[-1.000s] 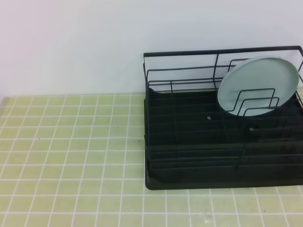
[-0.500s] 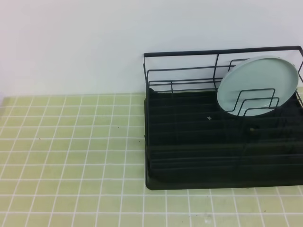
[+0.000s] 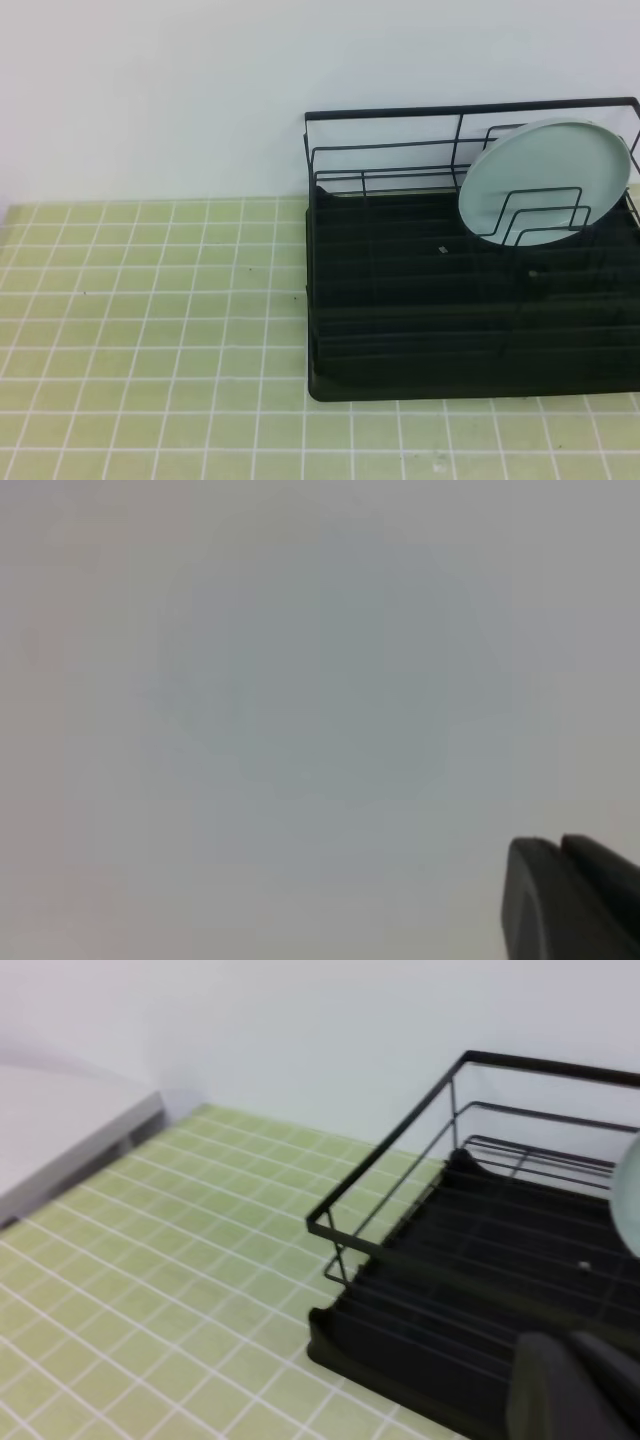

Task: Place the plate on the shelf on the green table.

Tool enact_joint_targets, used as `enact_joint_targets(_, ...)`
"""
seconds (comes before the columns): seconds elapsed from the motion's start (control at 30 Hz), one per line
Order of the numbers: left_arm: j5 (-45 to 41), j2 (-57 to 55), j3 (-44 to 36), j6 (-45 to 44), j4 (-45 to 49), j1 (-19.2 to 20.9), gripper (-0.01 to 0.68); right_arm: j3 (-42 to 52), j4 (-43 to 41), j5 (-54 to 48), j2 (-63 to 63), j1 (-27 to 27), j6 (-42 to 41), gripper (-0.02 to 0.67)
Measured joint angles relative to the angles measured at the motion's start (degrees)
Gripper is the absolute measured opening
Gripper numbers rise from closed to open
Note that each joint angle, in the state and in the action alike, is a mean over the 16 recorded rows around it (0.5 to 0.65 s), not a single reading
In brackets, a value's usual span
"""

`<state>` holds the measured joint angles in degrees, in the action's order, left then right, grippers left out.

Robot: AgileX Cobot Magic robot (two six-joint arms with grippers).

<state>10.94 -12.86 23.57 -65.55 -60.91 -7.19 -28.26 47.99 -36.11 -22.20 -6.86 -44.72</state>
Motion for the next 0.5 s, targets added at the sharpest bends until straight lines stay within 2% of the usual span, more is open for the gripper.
enact_joint_targets(0.17, 0.0, 0.0, -0.1, 0.0, -0.1, 0.9, -0.001, 0.0, 3.0, 1.1, 0.0, 0.0, -3.2, 0.000)
enact_joint_targets(0.33, -0.4, 0.0, -0.3, 0.3, 0.4, 1.0, -0.001, 0.0, 3.6, 6.9, 0.0, 0.0, -9.1, 0.000)
enact_joint_targets(0.5, -2.9, -0.1, -0.9, 7.4, 9.1, 1.0, -0.001, 0.4, 3.6, 16.3, -0.2, 0.0, -15.6, 0.000)
